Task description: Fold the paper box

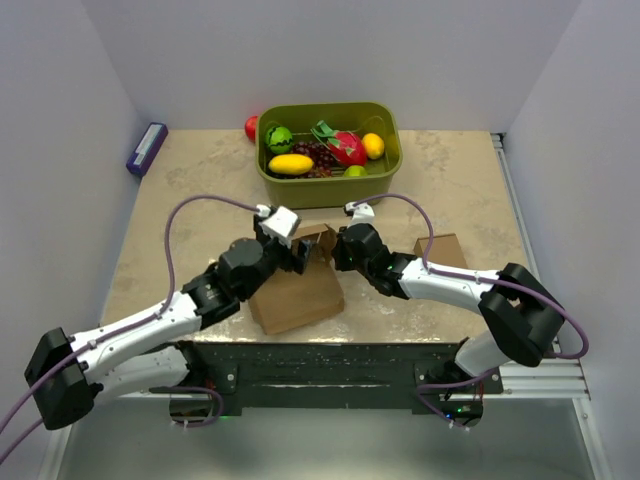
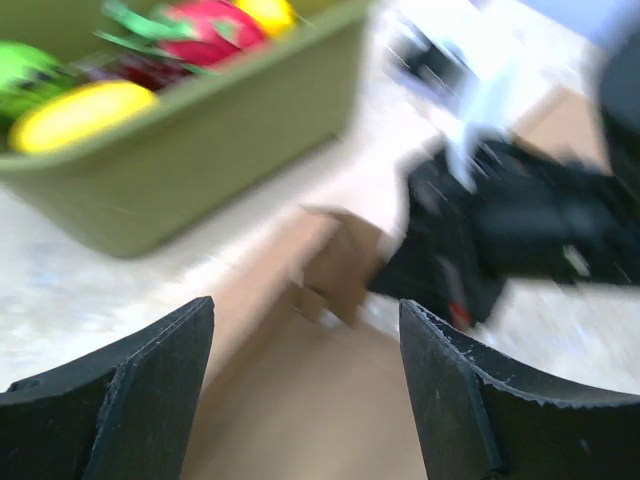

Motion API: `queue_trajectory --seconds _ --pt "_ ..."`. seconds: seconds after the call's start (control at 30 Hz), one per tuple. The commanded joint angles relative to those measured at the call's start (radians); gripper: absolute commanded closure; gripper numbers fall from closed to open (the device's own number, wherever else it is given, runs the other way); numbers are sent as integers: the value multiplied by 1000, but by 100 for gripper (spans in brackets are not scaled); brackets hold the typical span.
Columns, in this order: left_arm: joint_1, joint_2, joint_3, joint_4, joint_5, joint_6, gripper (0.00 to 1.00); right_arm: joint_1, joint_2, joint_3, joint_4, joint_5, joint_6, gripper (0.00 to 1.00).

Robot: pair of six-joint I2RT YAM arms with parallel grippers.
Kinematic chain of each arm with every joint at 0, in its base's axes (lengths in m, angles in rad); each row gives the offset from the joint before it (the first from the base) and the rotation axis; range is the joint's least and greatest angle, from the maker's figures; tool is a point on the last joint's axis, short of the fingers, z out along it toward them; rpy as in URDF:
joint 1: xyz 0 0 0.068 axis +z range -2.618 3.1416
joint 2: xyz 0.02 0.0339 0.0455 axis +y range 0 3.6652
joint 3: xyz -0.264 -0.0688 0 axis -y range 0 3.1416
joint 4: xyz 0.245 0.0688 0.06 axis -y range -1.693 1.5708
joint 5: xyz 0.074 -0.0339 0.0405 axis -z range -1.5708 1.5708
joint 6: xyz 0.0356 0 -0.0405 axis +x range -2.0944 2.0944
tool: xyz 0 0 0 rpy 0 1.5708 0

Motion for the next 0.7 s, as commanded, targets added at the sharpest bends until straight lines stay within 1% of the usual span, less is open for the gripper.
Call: queue_trajectory --seconds 0.0,0.1,0.13,0.4,0.67 --pt "99 60 132 -39 20 74 21 6 15 -7 -33 5 -3 100" --pt "136 170 230 -40 30 126 21 6 10 -9 -34 3 -2 100" --pt "148 219 244 -36 35 138 20 8 7 -9 -34 5 0 100" --pt "203 410 301 55 125 171 21 12 1 -9 -40 9 0 100" --pt "228 482 292 127 164 165 20 15 7 -6 -44 8 -2 100"
